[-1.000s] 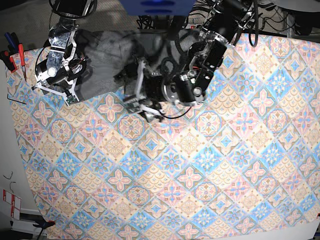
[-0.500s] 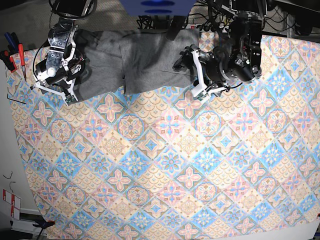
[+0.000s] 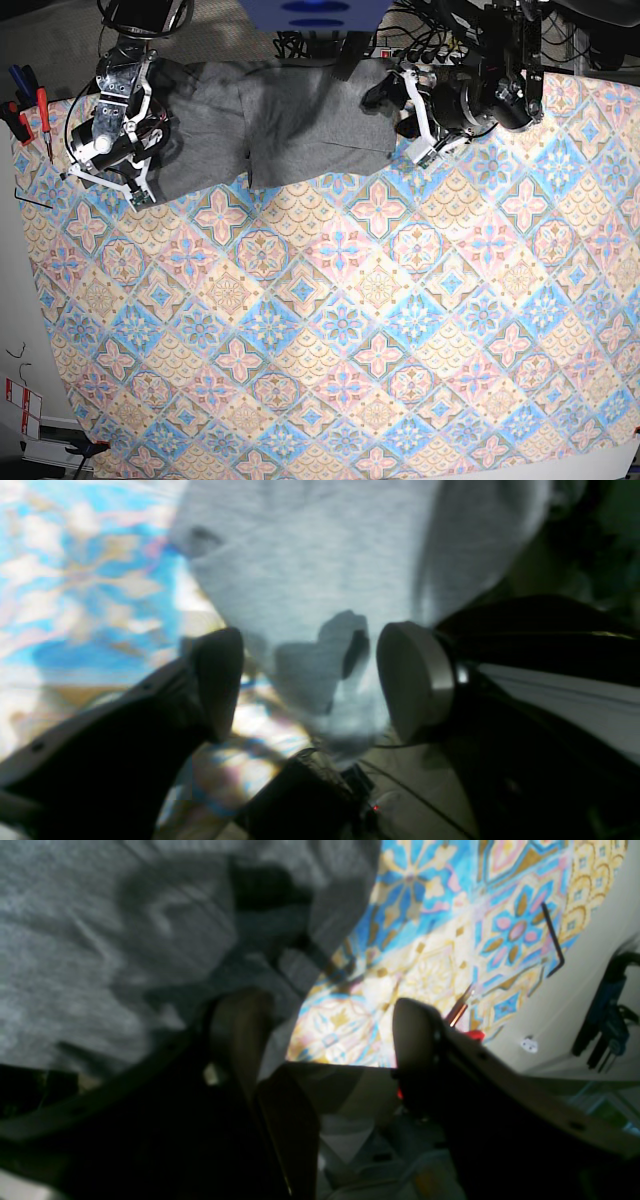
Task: Fold the T-shirt properly
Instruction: 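Lower the folded end onto the shirt and open the left gripper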
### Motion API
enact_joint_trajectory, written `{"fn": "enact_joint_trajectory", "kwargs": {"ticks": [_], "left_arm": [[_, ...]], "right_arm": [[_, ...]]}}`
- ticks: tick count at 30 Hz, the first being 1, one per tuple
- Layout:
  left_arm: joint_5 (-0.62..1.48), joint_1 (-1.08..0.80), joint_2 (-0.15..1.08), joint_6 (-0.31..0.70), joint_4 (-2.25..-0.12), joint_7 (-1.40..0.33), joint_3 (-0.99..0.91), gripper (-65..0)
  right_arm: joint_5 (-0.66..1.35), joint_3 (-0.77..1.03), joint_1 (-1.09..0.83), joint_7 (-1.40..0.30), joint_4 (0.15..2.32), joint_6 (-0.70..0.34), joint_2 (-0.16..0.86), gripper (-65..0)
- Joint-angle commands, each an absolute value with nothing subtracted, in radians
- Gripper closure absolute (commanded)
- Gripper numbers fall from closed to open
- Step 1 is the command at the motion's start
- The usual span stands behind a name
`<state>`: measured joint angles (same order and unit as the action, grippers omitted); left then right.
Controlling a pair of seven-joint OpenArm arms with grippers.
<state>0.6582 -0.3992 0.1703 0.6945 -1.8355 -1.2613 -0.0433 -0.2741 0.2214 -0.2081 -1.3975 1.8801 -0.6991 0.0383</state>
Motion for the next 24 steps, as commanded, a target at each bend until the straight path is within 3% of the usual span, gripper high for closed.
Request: {"fn": "enact_joint_trajectory", "kwargs": {"ticks": [1,12,20,24], "left_arm": [[0.704,-0.4,0.174,0.698,-1.85,-1.247,-0.038,-44.6],[0.783,-0.398,0.176,0.698,-1.673,-1.239,-0.036,-44.6],[0.842,-0.394,0.176,0.698,-1.679,-1.268,-0.073,-44.4],[0.878,-0.394,0.176,0.698,-1.788,-1.336,-0.122,-44.3]], "right_arm": [[-0.277,0.208,-0.2,-1.396,1.896,-0.698,0.045,-40.5],[-0.277,0.096,-0.209,-1.394,1.897,-0.698,0.05,-40.5],[-0.277,0.096,-0.205,-1.392,1.896,-0.698,0.05,-40.6],[-0.277,0.096,-0.202,-1.392,1.896,-0.698,0.05,-40.6]]}}
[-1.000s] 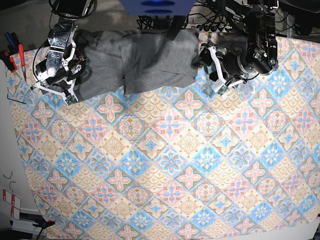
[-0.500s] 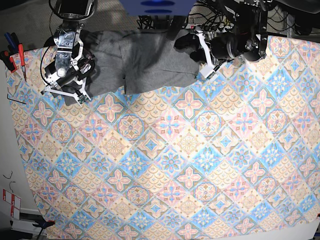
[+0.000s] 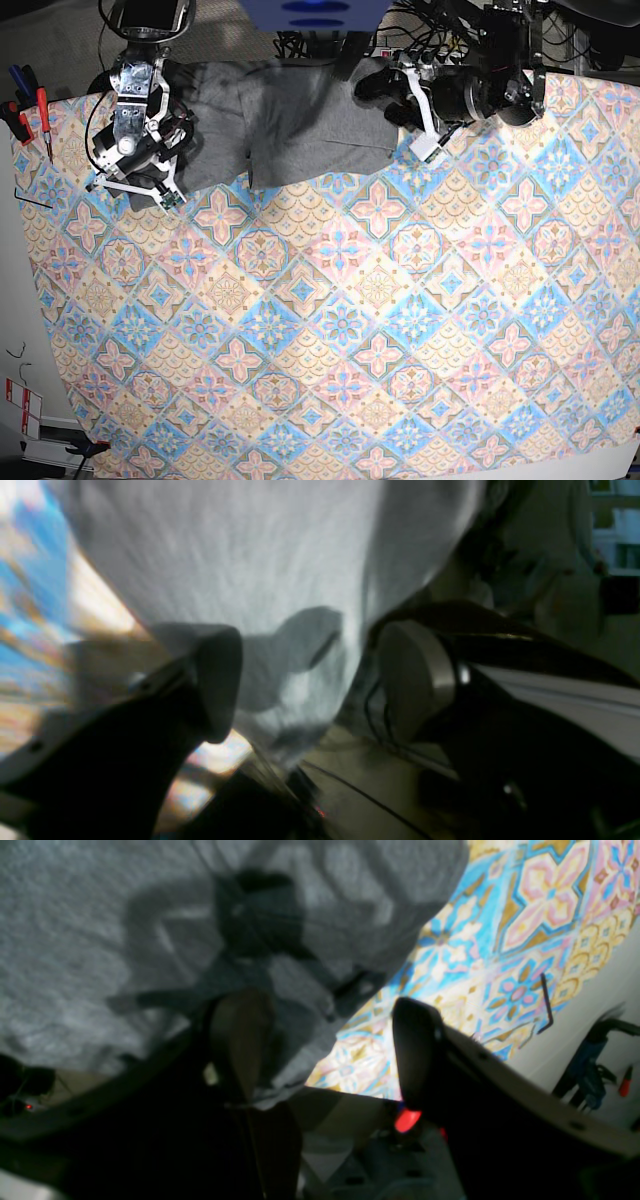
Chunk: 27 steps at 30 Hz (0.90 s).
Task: Fold the T-shirt properly
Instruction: 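Lower the folded end onto the shirt and open the left gripper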
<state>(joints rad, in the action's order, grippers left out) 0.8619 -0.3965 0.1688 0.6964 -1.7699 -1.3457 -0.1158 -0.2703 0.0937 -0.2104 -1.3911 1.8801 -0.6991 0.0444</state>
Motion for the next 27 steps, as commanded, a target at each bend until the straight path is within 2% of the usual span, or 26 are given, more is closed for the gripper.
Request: {"fn": "enact_joint_trajectory", "kwargs": {"ticks": [1,7,11,20,27], "left_arm": [[0.878,-0.397,0.176,0.698,-1.813,-1.348,-0.143,-44.3],[0.842,-0.401,0.176,0.698,-1.816,-1.396,-0.309,-44.3],[0.757,-0.395,0.173,0.698,-1.75,-1.396,-0.321,-44.3],[0.73,-0.364,0.168,0.698,-1.547,-1.264,-0.081,-44.3],[0.72,-0.364,0.151,0.698,-1.532,-1.225,-0.051,-44.3]], "right_arm": [[-0.277,0.096,-0.202,-1.392,1.896,-0.698,0.05,-40.6],[-0.277,0.096,-0.205,-1.392,1.896,-0.698,0.05,-40.5],[-0.277,0.094,-0.205,-1.394,1.896,-0.698,0.05,-40.5],[-0.277,0.094,-0.206,-1.396,1.896,-0.698,0.047,-40.5],[-0.277,0.094,-0.209,-1.396,1.896,-0.698,0.048,-40.5]]}}
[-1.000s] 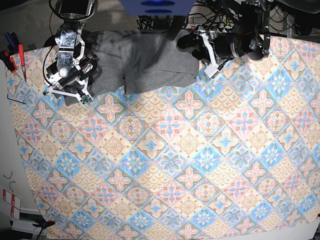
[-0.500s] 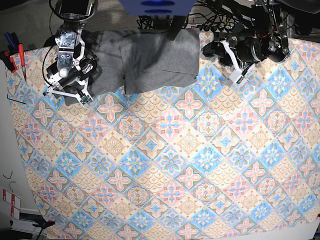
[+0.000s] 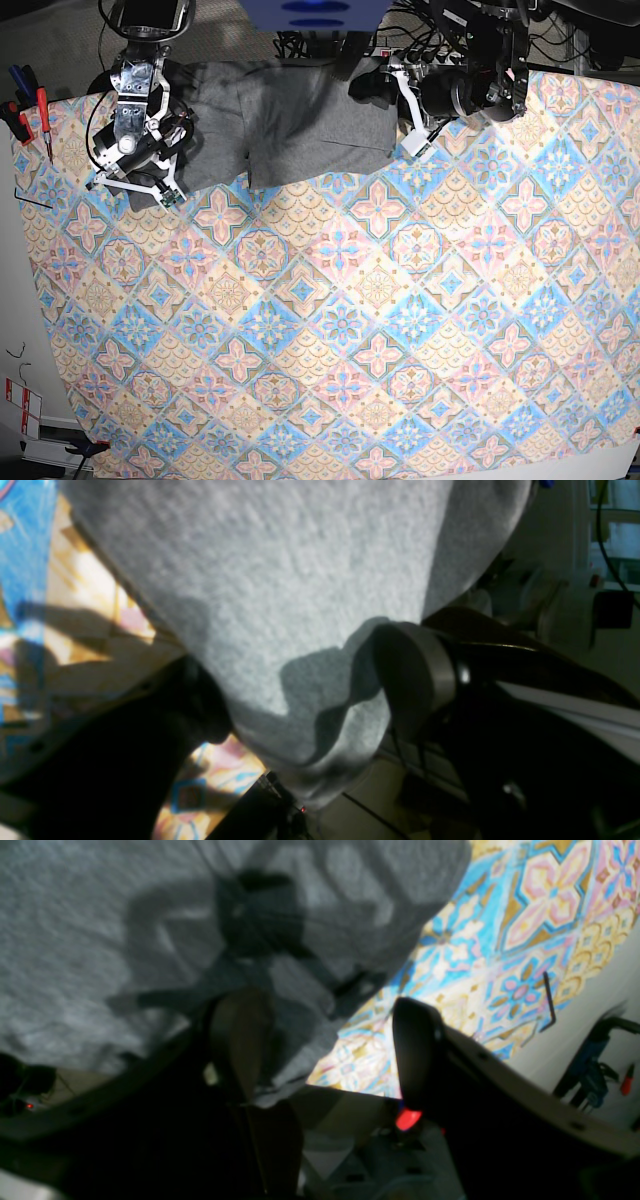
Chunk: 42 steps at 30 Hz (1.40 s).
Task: Fold the T-shirt properly
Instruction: 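Lower the folded end onto the shirt and open the left gripper, then pull the folded shirt away from the robot base with the left gripper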
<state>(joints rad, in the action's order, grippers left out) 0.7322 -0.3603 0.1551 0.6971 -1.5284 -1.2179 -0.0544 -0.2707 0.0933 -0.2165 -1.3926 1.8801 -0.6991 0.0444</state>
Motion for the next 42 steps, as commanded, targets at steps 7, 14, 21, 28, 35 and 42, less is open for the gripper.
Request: {"fn": "enact_joint_trajectory", "kwargs": {"ticks": [7,14,21,28,35,42], "left_arm": [[0.722,-0.291,0.147,0.698,-1.458,-1.224,-0.007,-41.8],[0.72,-0.124,0.111,0.698,-1.279,-1.222,0.018,-6.7],[0.72,0.001,0.09,0.698,-1.276,-1.222,0.031,-2.7],[0.72,0.14,0.09,0.698,-1.273,-1.222,0.035,-1.3],[0.722,0.202,0.147,0.698,-1.273,-1.221,0.002,-1.3],[0.722,0.148,0.262,0.698,-1.271,-1.202,-0.074,-1.3]], "right_arm": [[-0.277,0.094,-0.209,-1.396,1.897,-0.698,0.047,-40.5],[-0.277,0.102,-0.209,-1.395,1.899,-0.698,0.047,-40.5],[-0.277,0.104,-0.206,-1.394,1.899,-0.698,0.048,-40.5],[-0.275,0.179,-0.202,-1.391,1.897,-0.698,0.045,-40.5],[-0.271,0.271,-0.199,-1.391,1.897,-0.698,0.041,-40.5],[-0.249,0.298,-0.2,-1.391,1.896,-0.698,-0.015,-40.7]]}}
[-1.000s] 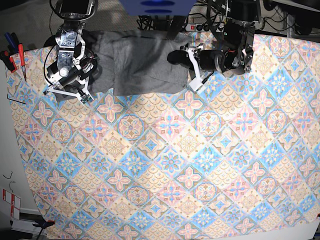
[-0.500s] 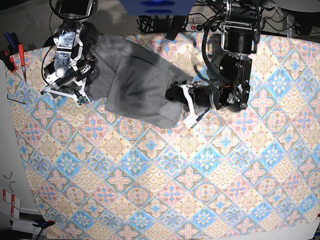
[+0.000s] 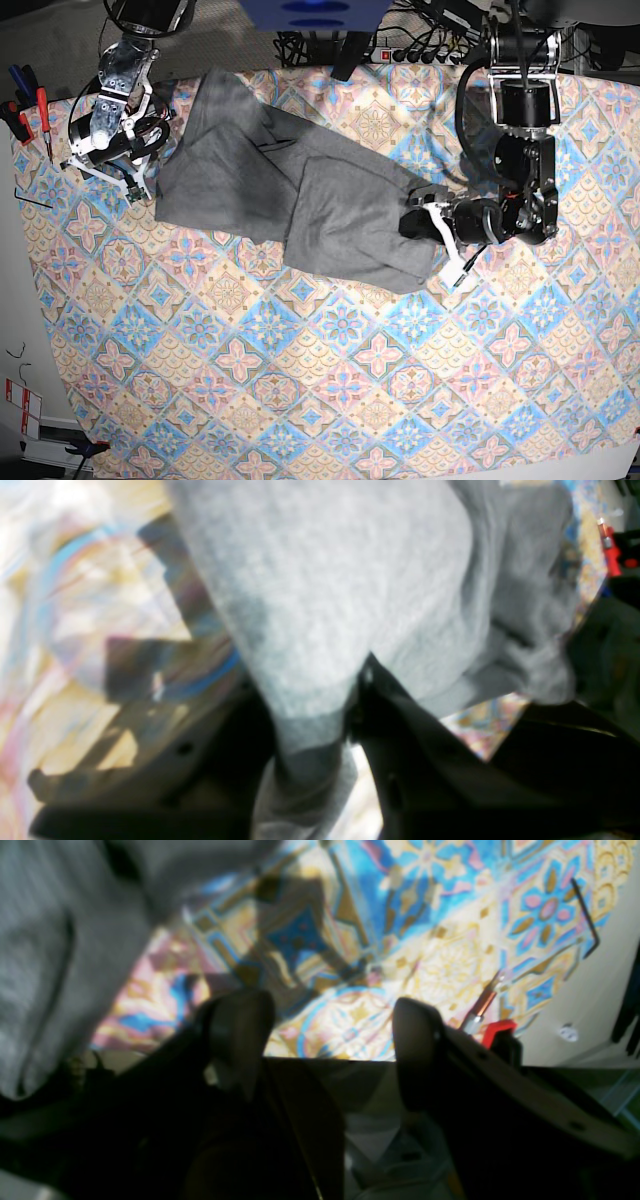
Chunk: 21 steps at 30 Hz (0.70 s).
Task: Fold the T-shirt properly
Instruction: 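Pull the folded shirt away from the robot base with the left gripper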
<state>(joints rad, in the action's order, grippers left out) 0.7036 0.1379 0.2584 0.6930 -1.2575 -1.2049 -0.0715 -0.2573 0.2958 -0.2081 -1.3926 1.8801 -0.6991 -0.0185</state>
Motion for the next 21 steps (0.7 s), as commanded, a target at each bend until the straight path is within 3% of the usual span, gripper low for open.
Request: {"fn": "enact_joint_trajectory", "kwargs": {"ticks": [1,7,14,21], "left_arm": [[0.722,0.133,0.28,0.698,-1.271,-1.191,-0.071,-1.3],[0.723,0.036,0.348,0.698,-1.271,-1.142,-0.067,-1.2],[0.722,0.008,0.349,0.698,-1.271,-1.138,-0.065,-1.2],[0.722,0.015,0.346,0.698,-1.273,-1.138,-0.064,-1.2]], "right_arm": [[-0.22,0.298,-0.2,-1.391,1.896,-0.698,-0.016,-40.8],[-0.015,0.306,-0.199,-1.396,1.894,-0.698,-0.019,-42.0],[0.165,0.3,-0.196,-1.396,1.894,-0.698,-0.021,-54.5],[0.309,0.311,-0.077,-1.396,1.808,-0.698,-0.021,-50.2]]}}
